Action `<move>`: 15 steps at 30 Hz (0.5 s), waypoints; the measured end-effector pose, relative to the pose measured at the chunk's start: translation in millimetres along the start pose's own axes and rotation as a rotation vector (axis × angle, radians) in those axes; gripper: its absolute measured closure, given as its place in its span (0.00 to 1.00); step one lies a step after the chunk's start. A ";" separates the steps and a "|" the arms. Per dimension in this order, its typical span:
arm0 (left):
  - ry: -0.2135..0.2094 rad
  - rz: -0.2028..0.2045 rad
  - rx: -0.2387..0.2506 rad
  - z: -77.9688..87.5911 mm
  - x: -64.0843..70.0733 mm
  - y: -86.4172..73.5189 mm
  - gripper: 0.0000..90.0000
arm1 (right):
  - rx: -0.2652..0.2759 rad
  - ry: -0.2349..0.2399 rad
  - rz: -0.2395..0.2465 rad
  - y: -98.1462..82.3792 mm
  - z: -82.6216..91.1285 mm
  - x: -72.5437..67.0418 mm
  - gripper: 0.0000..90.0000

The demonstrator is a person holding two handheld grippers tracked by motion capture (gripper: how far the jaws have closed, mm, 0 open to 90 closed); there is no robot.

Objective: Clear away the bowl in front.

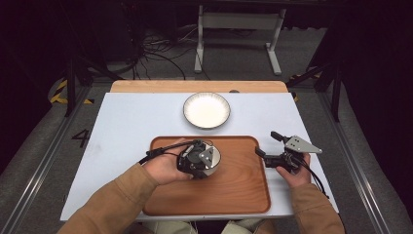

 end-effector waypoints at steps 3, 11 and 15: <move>-0.010 -0.006 -0.003 -3.8 1.1 0.1 0.90 | 0.000 0.000 0.000 0.0 0.0 0.0 0.10; -0.002 -0.003 0.003 -7.3 2.5 3.2 0.90 | 0.000 0.000 0.001 0.0 0.0 -0.1 0.10; 0.002 -0.010 -0.004 -8.4 2.8 3.6 0.90 | 0.000 0.001 0.001 0.0 0.0 -0.2 0.10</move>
Point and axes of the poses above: each handheld gripper's, and its own axes: z roughly backward along the jaws, y roughly out of its top, x roughly to its right, the point moved 10 cm from there along -z, roughly forward along the jaws, and after that the axes turned 4 degrees about -x, right-handed, at the moved point
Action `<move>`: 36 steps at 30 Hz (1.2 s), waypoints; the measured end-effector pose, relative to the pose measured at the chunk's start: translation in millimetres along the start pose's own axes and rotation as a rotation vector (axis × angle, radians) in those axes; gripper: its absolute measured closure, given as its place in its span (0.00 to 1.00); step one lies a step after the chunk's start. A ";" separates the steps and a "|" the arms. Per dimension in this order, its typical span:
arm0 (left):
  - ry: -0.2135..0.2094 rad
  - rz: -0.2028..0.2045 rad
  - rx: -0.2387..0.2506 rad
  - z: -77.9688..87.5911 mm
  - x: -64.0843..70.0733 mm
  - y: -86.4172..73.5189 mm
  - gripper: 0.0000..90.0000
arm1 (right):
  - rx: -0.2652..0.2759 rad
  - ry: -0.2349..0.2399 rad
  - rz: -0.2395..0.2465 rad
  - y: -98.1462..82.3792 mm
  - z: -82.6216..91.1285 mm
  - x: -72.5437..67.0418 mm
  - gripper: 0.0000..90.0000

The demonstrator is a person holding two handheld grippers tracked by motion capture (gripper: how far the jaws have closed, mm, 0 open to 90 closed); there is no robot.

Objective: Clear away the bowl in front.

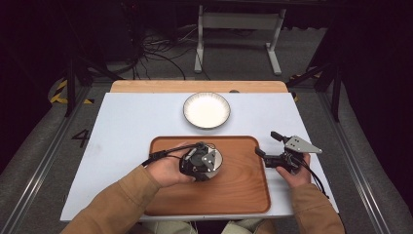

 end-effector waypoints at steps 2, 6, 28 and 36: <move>0.002 0.000 -0.002 -0.1 0.1 -0.2 0.90 | 0.000 0.000 0.000 0.0 0.0 0.0 0.10; -0.007 0.007 -0.004 -1.3 1.5 -0.7 0.90 | -0.002 -0.001 -0.001 -0.2 0.1 -0.1 0.10; -0.076 0.055 0.001 -7.1 13.0 0.1 0.70 | 0.000 -0.003 0.002 -0.1 0.0 0.0 0.10; -0.067 0.148 0.094 0.9 11.1 4.6 0.47 | 0.001 -0.002 0.001 0.0 -0.1 -0.1 0.10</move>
Point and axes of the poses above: each handheld gripper's, and its own axes: z roughly backward along the jaws, y roughly out of its top, x roughly to its right, the point moved 10 cm from there along -z, roughly forward along the jaws, and after that the axes turned 4 degrees about -x, right-handed, at the moved point
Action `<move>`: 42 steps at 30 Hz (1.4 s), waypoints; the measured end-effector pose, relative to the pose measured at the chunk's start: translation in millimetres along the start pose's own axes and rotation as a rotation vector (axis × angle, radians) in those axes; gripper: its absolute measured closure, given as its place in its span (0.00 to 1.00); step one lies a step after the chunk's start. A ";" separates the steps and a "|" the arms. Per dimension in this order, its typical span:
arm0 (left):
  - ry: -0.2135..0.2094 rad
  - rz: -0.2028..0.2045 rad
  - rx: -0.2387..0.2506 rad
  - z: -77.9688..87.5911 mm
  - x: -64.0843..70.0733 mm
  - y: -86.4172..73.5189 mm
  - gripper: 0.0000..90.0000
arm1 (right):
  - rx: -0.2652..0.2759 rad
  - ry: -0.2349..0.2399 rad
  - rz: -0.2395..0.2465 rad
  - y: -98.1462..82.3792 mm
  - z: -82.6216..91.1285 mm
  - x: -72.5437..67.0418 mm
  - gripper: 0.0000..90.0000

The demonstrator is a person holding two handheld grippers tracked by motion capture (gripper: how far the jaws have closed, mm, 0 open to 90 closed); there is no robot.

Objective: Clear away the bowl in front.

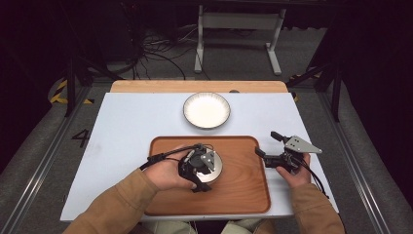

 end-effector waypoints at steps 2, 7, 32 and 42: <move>0.009 0.012 0.024 3.4 -1.2 1.1 0.42 | 0.000 0.000 0.000 0.0 0.0 0.0 0.10; 0.048 0.048 0.115 19.2 -6.5 3.3 0.37 | 0.000 -0.001 0.001 0.0 0.0 0.0 0.09; 0.249 0.301 0.422 65.6 -39.1 -29.2 0.19 | -0.001 0.000 -0.007 -0.1 0.0 0.6 0.09; 0.321 0.400 0.488 73.1 -50.1 -55.3 0.13 | -0.002 0.001 -0.005 -0.2 -0.1 0.5 0.09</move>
Point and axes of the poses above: each handheld gripper's, and its own axes: z roughly backward along the jaws, y roughly out of its top, x roughly to its right, the point moved 10 cm from there along -z, roughly forward along the jaws, and after that the axes turned 4 degrees about -x, right-handed, at the moved point
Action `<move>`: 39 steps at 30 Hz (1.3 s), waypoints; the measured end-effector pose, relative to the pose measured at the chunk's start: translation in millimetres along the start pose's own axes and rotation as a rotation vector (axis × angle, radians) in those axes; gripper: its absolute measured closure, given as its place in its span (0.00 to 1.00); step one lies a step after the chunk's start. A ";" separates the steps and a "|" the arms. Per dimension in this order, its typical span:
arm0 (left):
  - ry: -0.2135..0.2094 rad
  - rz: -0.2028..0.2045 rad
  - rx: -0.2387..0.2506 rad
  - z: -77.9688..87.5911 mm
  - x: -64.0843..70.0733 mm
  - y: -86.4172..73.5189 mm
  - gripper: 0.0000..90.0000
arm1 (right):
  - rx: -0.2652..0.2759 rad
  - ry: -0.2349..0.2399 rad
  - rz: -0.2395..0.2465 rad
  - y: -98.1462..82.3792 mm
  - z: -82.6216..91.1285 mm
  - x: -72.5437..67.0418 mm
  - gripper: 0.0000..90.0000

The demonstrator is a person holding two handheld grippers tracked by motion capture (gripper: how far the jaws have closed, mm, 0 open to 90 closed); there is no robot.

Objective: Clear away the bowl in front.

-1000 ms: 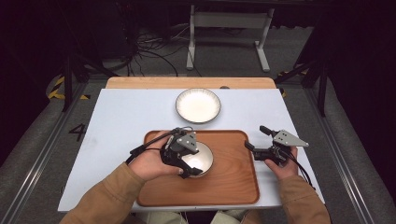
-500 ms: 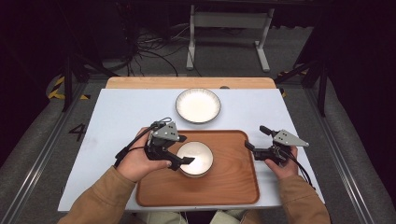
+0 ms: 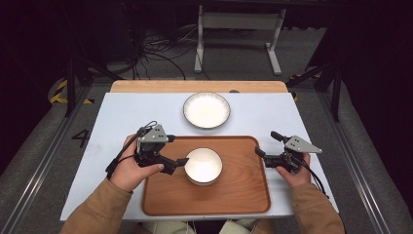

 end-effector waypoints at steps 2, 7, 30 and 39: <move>0.010 0.006 0.012 2.4 -3.1 -2.0 0.12 | 0.000 0.000 0.001 0.0 0.0 -0.1 0.09; 0.038 0.026 0.026 7.8 -11.3 -10.1 0.12 | 0.000 0.000 0.001 0.0 0.0 -0.1 0.09; 0.147 0.173 0.116 24.4 -50.1 -59.4 0.12 | 0.001 0.001 0.004 0.1 0.0 -0.1 0.09; 0.208 0.237 0.180 31.7 -63.0 -73.0 0.12 | 0.001 0.002 0.004 0.1 -0.1 -0.2 0.09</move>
Point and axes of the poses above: each handheld gripper's, and its own axes: z roughly backward along the jaws, y roughly out of its top, x roughly to its right, the point moved 10 cm from there along -z, roughly forward along the jaws, and after that the axes turned 4 degrees about -x, right-handed, at the moved point
